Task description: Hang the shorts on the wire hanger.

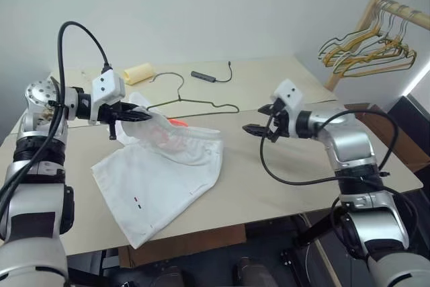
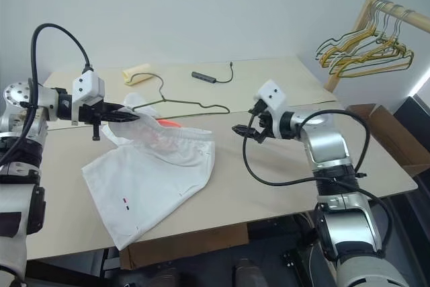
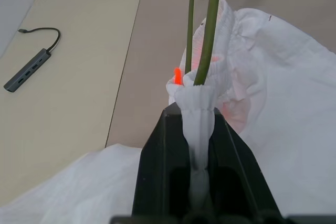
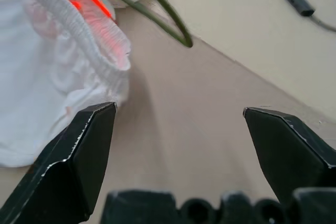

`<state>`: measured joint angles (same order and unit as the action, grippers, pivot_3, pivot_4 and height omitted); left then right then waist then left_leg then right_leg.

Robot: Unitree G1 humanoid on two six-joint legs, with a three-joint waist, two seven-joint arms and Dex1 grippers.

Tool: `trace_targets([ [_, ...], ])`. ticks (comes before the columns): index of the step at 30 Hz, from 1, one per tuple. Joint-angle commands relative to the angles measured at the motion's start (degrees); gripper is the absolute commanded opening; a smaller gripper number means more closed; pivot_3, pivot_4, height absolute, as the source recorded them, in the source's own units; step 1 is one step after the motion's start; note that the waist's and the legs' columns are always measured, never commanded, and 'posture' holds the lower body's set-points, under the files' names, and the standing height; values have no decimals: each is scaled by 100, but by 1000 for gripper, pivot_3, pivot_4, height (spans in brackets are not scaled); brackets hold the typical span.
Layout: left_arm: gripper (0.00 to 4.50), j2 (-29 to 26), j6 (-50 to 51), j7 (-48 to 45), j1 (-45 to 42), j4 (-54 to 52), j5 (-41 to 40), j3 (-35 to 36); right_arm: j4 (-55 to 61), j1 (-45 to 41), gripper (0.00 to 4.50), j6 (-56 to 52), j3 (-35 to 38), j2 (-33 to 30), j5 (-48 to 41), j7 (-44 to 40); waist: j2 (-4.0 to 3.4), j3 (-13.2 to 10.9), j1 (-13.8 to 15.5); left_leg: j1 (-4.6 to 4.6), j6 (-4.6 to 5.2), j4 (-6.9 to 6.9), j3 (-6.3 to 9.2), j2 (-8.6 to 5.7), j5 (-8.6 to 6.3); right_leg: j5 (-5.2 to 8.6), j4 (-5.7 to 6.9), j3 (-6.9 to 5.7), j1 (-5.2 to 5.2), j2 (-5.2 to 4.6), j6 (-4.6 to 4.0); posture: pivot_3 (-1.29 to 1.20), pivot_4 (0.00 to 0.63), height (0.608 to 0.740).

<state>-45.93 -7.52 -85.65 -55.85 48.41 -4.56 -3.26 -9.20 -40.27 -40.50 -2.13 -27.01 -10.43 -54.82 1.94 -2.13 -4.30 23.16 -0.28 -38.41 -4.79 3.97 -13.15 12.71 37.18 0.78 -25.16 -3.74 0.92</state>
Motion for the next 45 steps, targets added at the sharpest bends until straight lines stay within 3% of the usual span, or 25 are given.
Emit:
trace_targets([
  [1, 36, -136, 50, 5, -63, -223, -139, 178, 47, -16, 4479, -405, -41, 314, -379, 50, 0, 0, -25, 0, 0, -2, 0, 0, 0, 0, 2, 0, -1, 0, 0, -40, 0, 740],
  [8, 36, -156, 185, 19, 41, -478, -185, 190, -865, -334, 4479, -173, -468, 1234, -272, 379, 0, 0, -136, 6, 1, -17, 6, 0, 0, -2, 6, -1, 1, 0, 3, -23, 0, 740],
  [11, 36, -173, 282, 17, 102, -627, -214, 206, -1390, -488, 3912, 81, -577, 1418, -162, 446, 0, 0, -132, 11, 3, -23, 7, 0, -1, -5, 6, 0, 0, 0, 6, -14, 0, 740],
  [22, 36, -271, 459, 84, 333, -938, -298, 285, -2095, -768, 129, 334, -497, 1646, -161, 729, 0, 0, -126, 13, 3, -30, 11, 0, -2, -6, 9, -3, 0, -1, 9, -6, 0, 740],
  [28, 36, -370, 610, -220, 451, -1085, -576, 424, -2253, -703, 54, 766, -660, 1440, 294, 1159, 0, 0, -126, 15, 3, -30, 10, 0, -2, -6, 7, -2, 0, -1, 9, -5, 0, 740],
  [34, 36, -554, 755, -490, 573, -1247, -719, 457, -2536, -689, 54, 1102, -313, 987, 386, 1486, 0, 0, -117, 14, 3, -30, 10, 0, -2, -7, 7, -1, 1, -2, 10, -9, 0, 740],
  [45, 36, -534, 665, 402, 527, -904, -211, 275, -2161, -240, 54, 1426, -130, 351, 466, 1724, 0, 0, -129, 13, 4, -29, 10, 0, -2, -7, 5, 0, 2, -1, 10, -21, 0, 740],
])
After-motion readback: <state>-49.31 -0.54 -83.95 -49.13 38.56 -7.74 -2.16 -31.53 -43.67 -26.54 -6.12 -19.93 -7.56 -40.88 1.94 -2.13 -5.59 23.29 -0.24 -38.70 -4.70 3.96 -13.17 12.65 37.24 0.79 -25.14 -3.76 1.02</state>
